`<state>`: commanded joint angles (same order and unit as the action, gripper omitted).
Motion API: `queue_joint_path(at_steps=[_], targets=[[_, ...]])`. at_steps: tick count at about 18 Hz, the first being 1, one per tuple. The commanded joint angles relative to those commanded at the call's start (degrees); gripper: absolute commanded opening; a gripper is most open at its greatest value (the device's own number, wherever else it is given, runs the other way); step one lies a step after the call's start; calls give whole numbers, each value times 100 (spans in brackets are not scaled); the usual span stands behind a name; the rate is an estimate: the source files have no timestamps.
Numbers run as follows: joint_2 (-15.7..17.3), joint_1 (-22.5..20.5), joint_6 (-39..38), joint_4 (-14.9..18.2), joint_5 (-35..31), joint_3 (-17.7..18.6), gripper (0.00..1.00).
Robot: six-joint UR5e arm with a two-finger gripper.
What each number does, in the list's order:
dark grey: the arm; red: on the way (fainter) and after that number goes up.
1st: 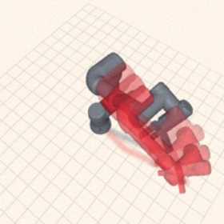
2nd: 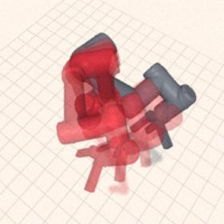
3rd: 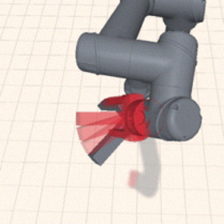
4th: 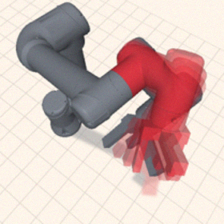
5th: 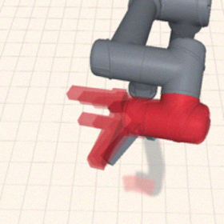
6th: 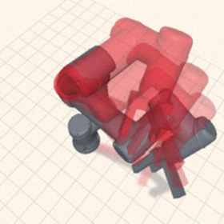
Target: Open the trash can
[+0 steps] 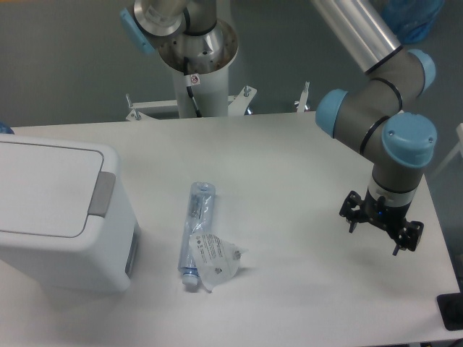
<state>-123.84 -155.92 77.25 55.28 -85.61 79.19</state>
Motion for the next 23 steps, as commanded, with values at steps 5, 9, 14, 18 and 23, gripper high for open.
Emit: queue_joint_path(at_steps=[5, 9, 14, 18, 23], targets=[[97, 96, -9, -9, 26, 35, 100], [88, 334, -35, -88, 44, 44, 100], [307, 325, -937, -105, 771, 88, 100], [351, 474, -1634, -97, 1098, 79, 100], [580, 685, -2467, -88, 1397, 88, 100]])
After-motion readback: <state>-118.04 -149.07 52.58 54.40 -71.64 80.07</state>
